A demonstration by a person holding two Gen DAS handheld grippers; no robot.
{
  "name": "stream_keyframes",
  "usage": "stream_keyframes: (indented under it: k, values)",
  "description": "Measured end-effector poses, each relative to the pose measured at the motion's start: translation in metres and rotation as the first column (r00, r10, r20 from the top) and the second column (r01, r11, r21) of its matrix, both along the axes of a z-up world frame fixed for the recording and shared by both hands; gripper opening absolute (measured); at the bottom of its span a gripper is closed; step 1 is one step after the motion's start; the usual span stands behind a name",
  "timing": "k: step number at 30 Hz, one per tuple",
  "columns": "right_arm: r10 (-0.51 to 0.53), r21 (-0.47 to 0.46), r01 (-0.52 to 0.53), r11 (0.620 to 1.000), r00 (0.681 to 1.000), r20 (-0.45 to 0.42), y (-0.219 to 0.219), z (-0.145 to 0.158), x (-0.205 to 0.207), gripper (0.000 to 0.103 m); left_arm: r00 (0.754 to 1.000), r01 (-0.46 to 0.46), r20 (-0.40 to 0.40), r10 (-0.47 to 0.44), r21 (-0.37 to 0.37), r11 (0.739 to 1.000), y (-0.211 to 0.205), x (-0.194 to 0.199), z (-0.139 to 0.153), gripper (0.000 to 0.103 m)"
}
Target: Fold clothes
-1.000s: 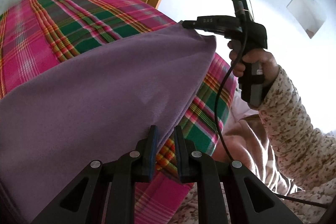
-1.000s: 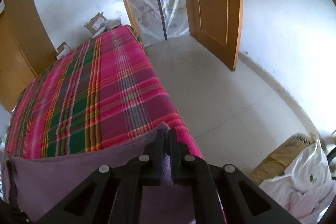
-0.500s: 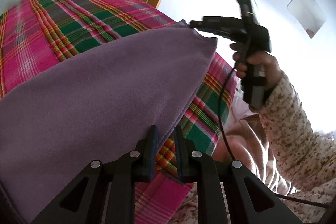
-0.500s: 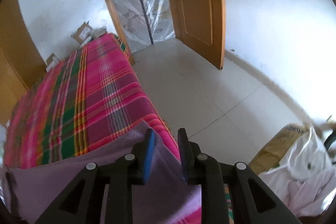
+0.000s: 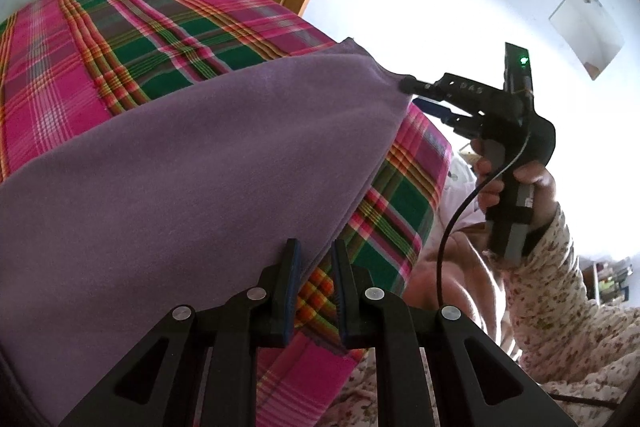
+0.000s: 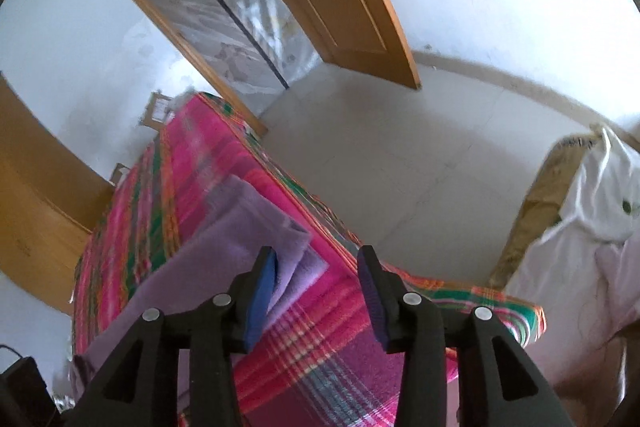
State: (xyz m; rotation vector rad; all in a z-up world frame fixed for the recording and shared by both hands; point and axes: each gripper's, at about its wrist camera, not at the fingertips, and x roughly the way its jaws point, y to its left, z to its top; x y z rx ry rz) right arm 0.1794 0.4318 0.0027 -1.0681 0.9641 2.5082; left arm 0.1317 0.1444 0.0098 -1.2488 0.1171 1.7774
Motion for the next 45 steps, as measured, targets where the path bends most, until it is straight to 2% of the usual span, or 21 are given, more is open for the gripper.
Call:
stream_keyframes:
  k: [8, 14, 16, 20, 22, 31, 45]
  values:
    - [-0.027, 0.018, 0.027, 0.999, 0.999, -0.026, -0.006, -0.002, -0.001, 0.044, 1.000, -0.006, 0.007, 0.006, 0.002, 1.000, 0.000, -0.001, 0.000, 0.016]
    - [-0.012, 0.209, 0.016, 0.978, 1.000, -0.020, -0.031, 0.007, -0.008, 0.029, 0.999, -0.037, 0.022, 0.036, 0.017, 0.999, -0.002, -0.006, 0.004, 0.016]
    - [-0.004, 0.265, 0.010, 0.964, 1.000, -0.026, -0.039, 0.010, -0.010, 0.015, 0.998, -0.051, 0.034, 0.050, 0.025, 0.998, -0.002, -0.010, 0.006, 0.016]
    - [0.020, 0.303, -0.011, 0.953, 0.999, -0.026, -0.048, 0.015, -0.016, 0.011, 0.995, -0.083, 0.050, 0.081, 0.038, 0.996, -0.002, -0.021, 0.007, 0.016]
    - [0.025, 0.295, -0.015, 0.955, 0.999, -0.032, -0.047, 0.016, -0.015, 0.011, 0.993, -0.100, 0.064, 0.097, 0.040, 0.994, -0.003, -0.026, 0.005, 0.016]
    - [0.078, 0.218, -0.042, 0.975, 0.985, -0.157, -0.045, 0.039, -0.004, 0.011, 0.989, -0.109, 0.109, 0.103, 0.054, 0.993, -0.004, -0.031, -0.004, 0.016]
    - [0.229, 0.243, -0.161, 0.957, 0.930, -0.287, -0.089, 0.090, 0.004, 0.010, 0.987, -0.110, 0.121, 0.101, 0.071, 0.991, -0.004, -0.027, -0.005, 0.016]
